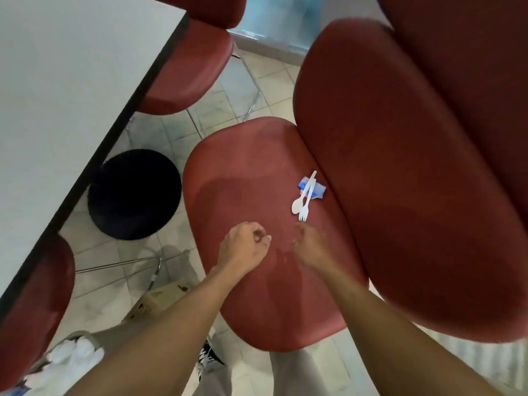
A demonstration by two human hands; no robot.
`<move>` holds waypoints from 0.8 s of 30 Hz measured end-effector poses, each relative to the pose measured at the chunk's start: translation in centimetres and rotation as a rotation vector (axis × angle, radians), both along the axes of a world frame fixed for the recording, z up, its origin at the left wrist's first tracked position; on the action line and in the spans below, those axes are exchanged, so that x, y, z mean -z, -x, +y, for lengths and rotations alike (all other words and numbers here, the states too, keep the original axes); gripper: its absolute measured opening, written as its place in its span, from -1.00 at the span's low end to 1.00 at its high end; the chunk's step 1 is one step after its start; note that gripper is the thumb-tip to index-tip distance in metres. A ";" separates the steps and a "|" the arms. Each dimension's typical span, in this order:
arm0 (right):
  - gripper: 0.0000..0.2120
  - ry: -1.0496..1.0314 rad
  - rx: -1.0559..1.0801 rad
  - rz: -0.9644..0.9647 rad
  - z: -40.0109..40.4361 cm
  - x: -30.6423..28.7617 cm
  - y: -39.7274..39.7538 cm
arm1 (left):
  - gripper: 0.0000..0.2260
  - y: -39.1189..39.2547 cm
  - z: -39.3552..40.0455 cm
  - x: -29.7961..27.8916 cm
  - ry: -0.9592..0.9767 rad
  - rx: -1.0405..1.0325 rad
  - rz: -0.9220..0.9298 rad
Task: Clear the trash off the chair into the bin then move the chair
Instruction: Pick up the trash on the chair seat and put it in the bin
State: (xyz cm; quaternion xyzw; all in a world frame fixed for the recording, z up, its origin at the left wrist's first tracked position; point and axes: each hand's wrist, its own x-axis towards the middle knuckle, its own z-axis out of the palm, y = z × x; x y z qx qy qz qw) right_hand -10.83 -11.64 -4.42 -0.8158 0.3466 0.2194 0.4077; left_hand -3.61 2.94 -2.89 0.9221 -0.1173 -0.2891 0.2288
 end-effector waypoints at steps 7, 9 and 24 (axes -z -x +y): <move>-0.75 0.114 0.013 -0.106 -9.8 6.4 -3.6 | -0.83 -4.0 -11.8 7.6 -0.049 0.064 0.045; -0.71 0.105 0.076 -0.118 -11.0 7.7 -4.6 | -0.80 -4.4 -13.7 9.5 -0.070 0.074 0.047; -0.70 0.150 0.354 0.010 -11.4 15.4 -8.2 | -0.74 -4.9 -17.8 16.0 -0.134 -0.061 0.052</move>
